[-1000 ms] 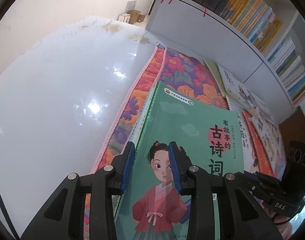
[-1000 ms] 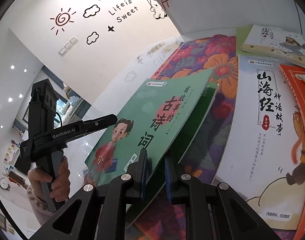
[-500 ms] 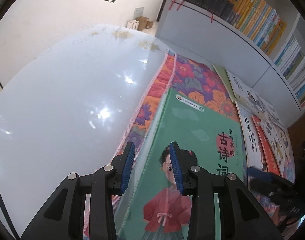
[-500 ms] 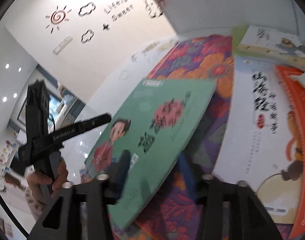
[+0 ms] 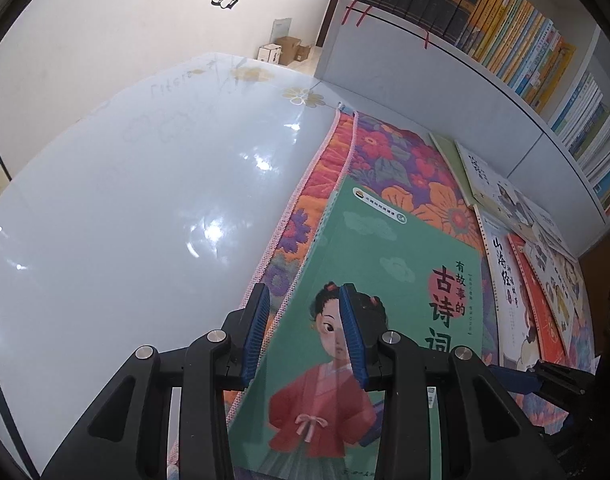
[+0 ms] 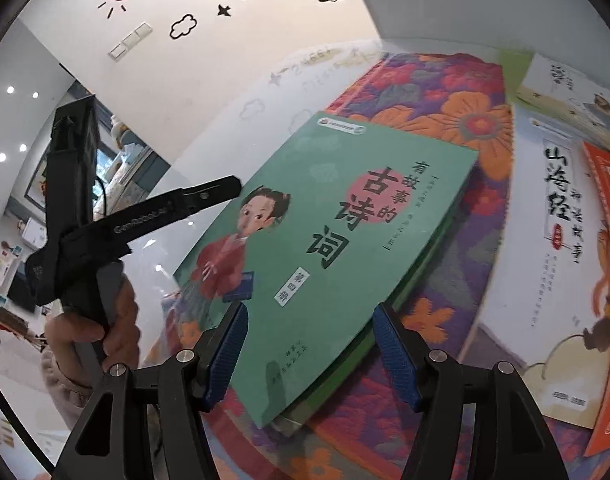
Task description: Organize books
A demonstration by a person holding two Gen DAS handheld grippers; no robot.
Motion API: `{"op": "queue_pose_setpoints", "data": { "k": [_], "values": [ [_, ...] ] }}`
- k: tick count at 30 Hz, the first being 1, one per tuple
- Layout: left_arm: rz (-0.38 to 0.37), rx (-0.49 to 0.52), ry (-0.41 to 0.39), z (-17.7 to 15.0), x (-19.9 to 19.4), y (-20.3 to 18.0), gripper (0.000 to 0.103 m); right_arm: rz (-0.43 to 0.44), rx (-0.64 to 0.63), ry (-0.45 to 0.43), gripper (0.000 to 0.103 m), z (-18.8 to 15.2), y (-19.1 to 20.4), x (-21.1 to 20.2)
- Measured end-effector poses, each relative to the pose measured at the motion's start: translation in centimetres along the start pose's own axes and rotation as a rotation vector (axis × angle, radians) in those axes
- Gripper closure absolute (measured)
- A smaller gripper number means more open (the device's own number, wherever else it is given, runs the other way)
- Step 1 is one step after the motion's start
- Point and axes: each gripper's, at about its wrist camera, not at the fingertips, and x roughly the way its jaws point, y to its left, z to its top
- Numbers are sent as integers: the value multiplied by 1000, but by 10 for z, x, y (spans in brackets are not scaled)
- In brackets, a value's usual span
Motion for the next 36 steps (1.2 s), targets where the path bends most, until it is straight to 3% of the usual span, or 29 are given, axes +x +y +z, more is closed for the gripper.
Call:
{"op": "queue_pose_setpoints", "data": {
  "k": [5, 8, 11, 14, 18, 23, 26, 30, 36],
  "values": [
    [5, 17, -1, -1, 0, -3, 70, -55, -2, -26, 39, 3, -6, -2],
    [53, 20, -13, -1, -1, -2, 63, -22, 56, -11, 39, 1, -22, -4],
    [118, 22, -12, -1, 1, 1, 63, -27, 82, -17, 39, -2, -31, -9],
    [97, 34, 41, -3, 10, 1, 63, 9, 109, 1, 39, -1, -38, -7],
    [-7, 42, 114, -8, 18, -7, 58, 24, 98, 14, 39, -2, -34, -5],
    [-9, 43, 113, -9, 15, -6, 58, 92, 119, 50, 38, -3, -26, 3],
    [-17, 36, 112, -8, 14, -5, 58, 82, 104, 54, 38, -2, -21, 5],
    [20, 69, 108, -10, 14, -12, 58, 137, 169, 80, 36, 2, -26, 8],
    [54, 79, 92, -10, 11, -14, 58, 151, 163, 84, 36, 3, -30, 9]
  ]
}}
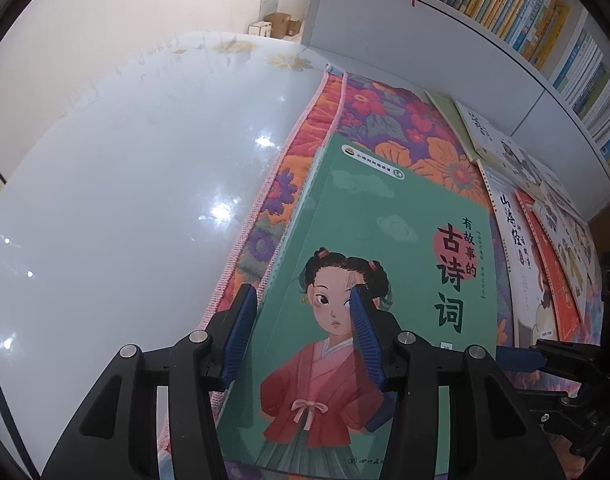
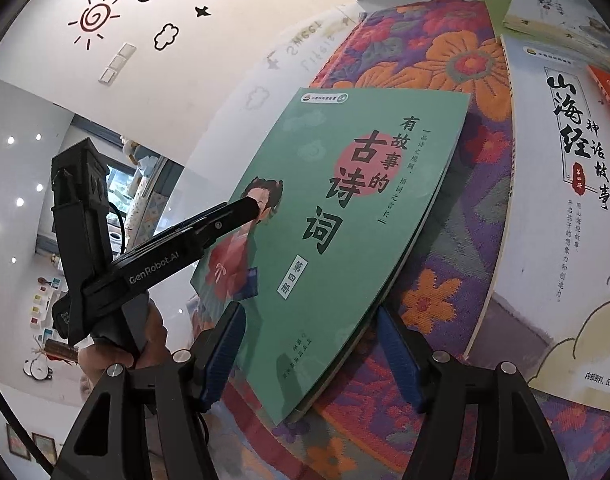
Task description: Organize books
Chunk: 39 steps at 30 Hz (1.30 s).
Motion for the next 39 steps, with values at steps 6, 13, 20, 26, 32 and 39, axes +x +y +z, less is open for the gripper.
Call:
{"op": "queue_pose_setpoints", "data": {
  "k": [6, 13, 20, 26, 32, 39],
  "values": [
    [-31, -47, -95, 8, -34, 1, 58, -57, -51, -58, 37, 1, -1, -26],
    [-77, 10, -150, 37, -64, -60, 58, -159, -81, -240, 37, 5, -19, -113],
    [-237, 36, -238, 83, -70, -153, 58, -248, 23, -486, 37, 0, -76, -227],
    [-256, 84, -313, 117, -22, -216, 58, -207, 138, -623, 57, 10, -133, -276],
    [-298, 39, -145, 137, 84, -219, 58, -139, 239, -629, 66, 47, -180, -234],
    [-278, -8, -70, 131, 130, -202, 58, -229, 233, -579, 66, 58, -206, -162]
  ]
}}
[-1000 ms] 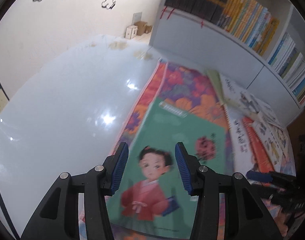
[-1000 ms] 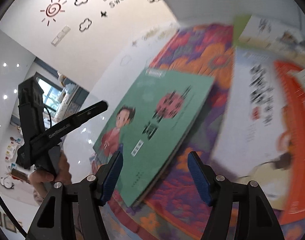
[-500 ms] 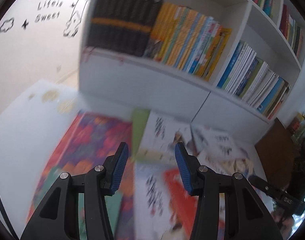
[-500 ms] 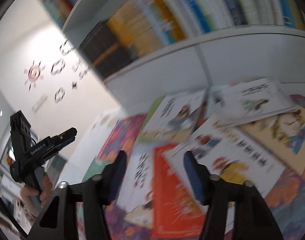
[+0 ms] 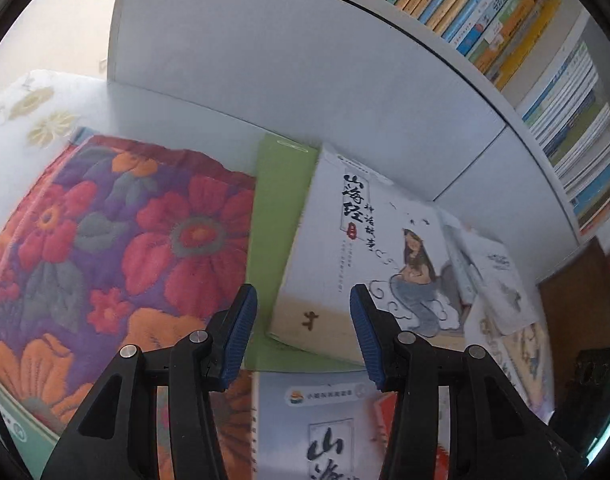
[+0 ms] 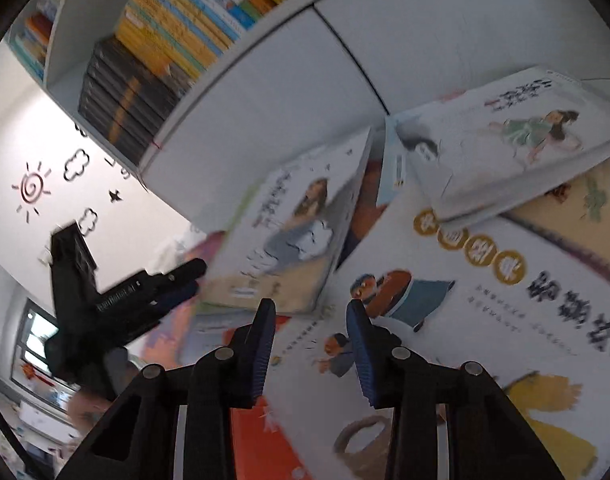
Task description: Organize books
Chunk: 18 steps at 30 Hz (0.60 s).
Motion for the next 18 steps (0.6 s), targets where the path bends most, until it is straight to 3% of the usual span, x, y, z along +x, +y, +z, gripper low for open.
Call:
{"op": "queue_pose_setpoints", "data": {
  "k": [3, 5, 7, 11, 14, 18],
  "values": [
    [-28, 21, 14, -1, 4, -5, 58, -23, -48, -25, 66, -1, 9, -1],
    [7, 55, 2, -4, 8, -14, 58, -35, -42, -25, 66, -2, 6, 3],
    [15, 93, 6, -6, 11, -22, 58, -15, -18, -34, 66, -2, 1, 1],
    [-59, 124, 38, -11, 14, -28, 54, 52, 34, -20, 66, 2, -9, 4],
    [-43, 160, 36, -15, 14, -35, 52, 57, 20, -17, 66, 1, -6, 4],
    [-70, 121, 36, -14, 15, -30, 52, 66, 68, -47, 66, 2, -12, -3]
  ]
}}
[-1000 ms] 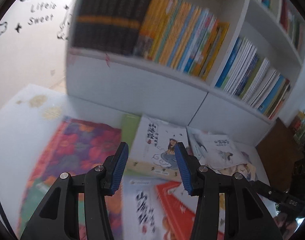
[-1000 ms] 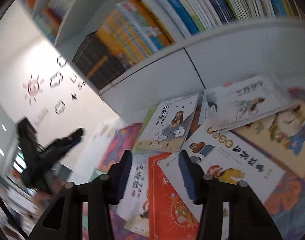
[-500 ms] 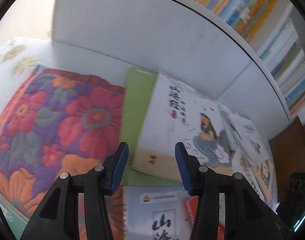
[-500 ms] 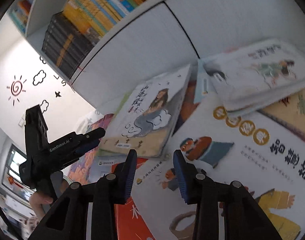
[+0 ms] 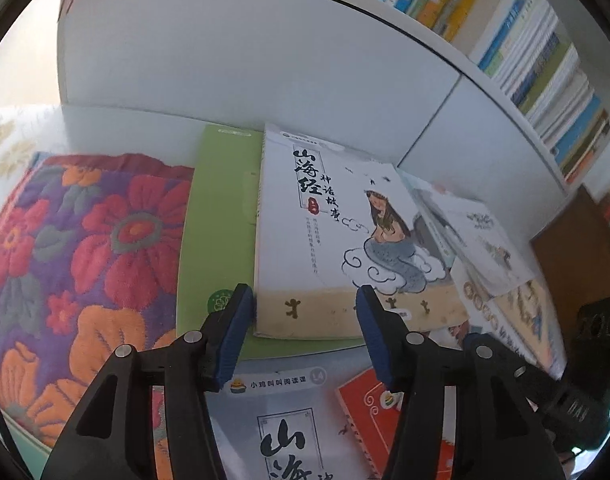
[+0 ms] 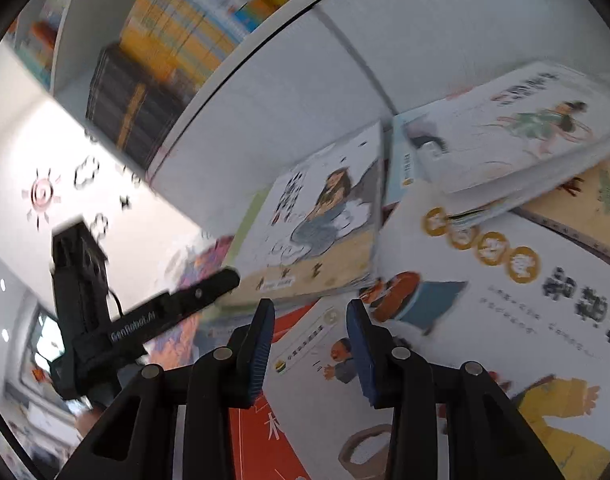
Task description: Organize books
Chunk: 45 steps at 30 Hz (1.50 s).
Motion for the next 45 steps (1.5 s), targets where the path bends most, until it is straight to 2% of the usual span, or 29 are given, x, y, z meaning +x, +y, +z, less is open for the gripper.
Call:
{"op": "queue_pose_setpoints", "data": {
  "k": [3, 5, 6, 9, 11, 12, 14, 15, 16, 18, 22, 32, 37, 42, 45],
  "values": [
    [-49, -57, -2, 1, -1, 11, 52, 192, 224, -36, 66, 9, -29, -18],
    [-67, -77, -1, 0, -2, 15, 52, 232, 237, -18, 66, 18, -31, -20],
    [-70, -80, -1, 1, -2, 14, 52, 210, 206, -8, 66, 22, -28, -19],
    [-68, -79, 0, 1, -2, 14, 52, 44, 126, -16, 66, 27, -19, -6],
    [-63, -71, 0, 1, -2, 14, 52, 11, 122, 28, 67, 26, -23, 10],
    [-56, -67, -2, 1, -2, 13, 51, 14, 120, 43, 73, 24, -25, 17],
    [-43, -47, -2, 1, -1, 10, 51, -4, 102, 37, 73, 27, -22, 19],
    [-36, -30, -1, 1, 0, 8, 51, -18, 93, 36, 77, 26, -21, 21],
    [-24, -14, 1, 1, 0, 6, 51, -42, 88, 29, 87, 25, -20, 22],
    [24, 47, 7, 0, 1, -3, 51, -92, 71, 20, 93, 23, -16, 22],
    [100, 131, 3, -7, 2, -19, 51, -76, 86, 12, 93, 22, -21, 20],
    [99, 114, 25, -4, -1, -19, 51, -67, 74, 21, 92, 20, -32, 9],
    [106, 104, 72, -11, -8, -23, 51, -96, 1, 72, 93, 14, -22, 4],
    [140, 162, 132, -36, -26, -36, 51, -102, -2, 154, 93, 0, -18, -14],
    [110, 156, 166, -52, -41, -39, 51, -128, -12, 199, 91, -10, -15, -26]
  ]
}}
